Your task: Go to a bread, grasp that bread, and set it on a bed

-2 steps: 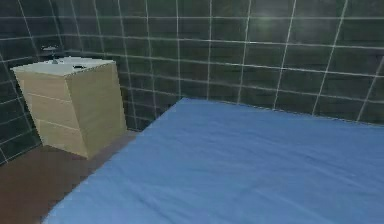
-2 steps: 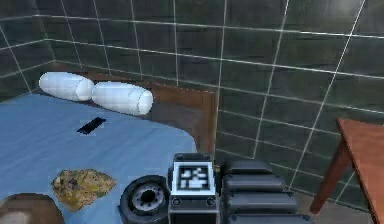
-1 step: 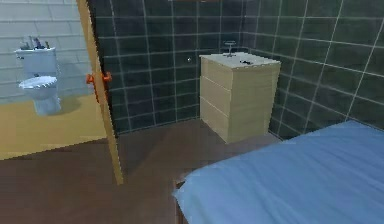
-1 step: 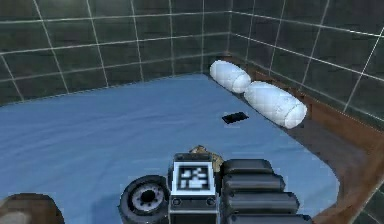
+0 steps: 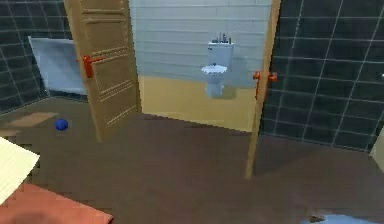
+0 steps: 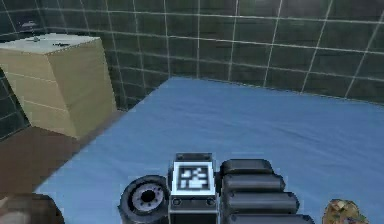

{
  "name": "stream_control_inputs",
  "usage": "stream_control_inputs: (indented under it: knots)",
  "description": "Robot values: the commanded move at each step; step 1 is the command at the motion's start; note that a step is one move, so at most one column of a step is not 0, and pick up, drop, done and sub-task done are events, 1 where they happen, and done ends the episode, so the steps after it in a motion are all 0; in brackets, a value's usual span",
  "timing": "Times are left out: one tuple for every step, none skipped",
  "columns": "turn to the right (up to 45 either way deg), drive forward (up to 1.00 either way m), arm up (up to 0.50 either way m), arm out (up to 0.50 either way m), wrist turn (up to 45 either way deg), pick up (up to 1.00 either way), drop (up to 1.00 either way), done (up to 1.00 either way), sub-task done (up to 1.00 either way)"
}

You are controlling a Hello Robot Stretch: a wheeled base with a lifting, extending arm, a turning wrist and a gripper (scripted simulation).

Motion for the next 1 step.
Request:
stream_control_inputs:
  knots:
    - [-33.0, 0.0, 0.0, 0.0, 0.0, 0.0, 0.0, 0.0, 0.0]
